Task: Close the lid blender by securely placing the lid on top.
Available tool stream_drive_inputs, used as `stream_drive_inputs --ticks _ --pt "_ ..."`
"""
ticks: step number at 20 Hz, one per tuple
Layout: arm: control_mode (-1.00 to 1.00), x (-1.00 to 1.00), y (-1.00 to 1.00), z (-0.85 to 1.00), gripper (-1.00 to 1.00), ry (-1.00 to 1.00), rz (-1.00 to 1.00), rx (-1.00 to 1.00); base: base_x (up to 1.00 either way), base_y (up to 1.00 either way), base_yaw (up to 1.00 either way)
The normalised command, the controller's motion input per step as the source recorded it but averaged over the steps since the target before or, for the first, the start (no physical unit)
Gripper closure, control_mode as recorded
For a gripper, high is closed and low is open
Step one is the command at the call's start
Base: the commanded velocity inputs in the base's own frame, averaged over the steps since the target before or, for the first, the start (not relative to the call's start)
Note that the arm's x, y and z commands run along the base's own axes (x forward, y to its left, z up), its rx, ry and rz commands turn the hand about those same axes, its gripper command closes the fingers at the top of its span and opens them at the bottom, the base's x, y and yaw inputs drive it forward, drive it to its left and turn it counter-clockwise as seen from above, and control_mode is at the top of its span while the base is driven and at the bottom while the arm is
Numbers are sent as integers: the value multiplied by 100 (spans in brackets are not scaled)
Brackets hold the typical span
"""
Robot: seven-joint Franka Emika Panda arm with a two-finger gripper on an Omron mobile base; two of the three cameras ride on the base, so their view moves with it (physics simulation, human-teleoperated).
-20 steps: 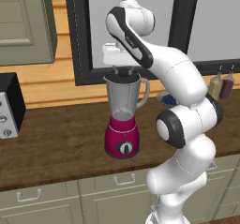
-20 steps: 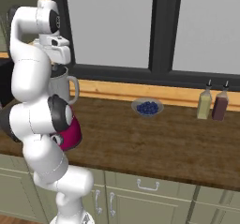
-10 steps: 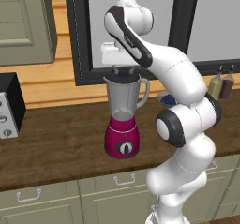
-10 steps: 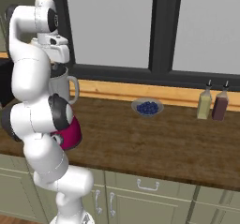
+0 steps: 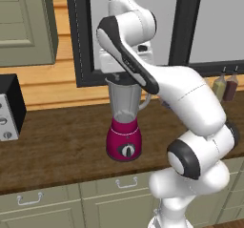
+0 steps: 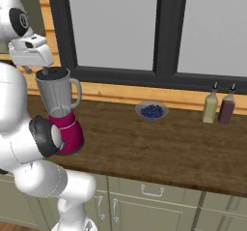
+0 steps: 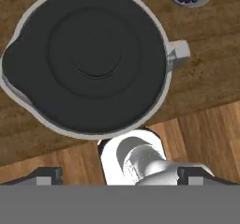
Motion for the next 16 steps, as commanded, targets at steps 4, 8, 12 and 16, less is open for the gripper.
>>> stream_drive_inputs --ticks 4,8,12,16 --pt "-100 -100 47 -11 -100 -17 6 -5 0 0 0" --pt "-100 -100 58 -47 -100 -7 5 -11 0 0 0" --pt "-100 -99 33 -88 -100 0 5 -14 0 0 0" --pt "-100 -63 10 -100 -100 0 4 -17 0 0 0"
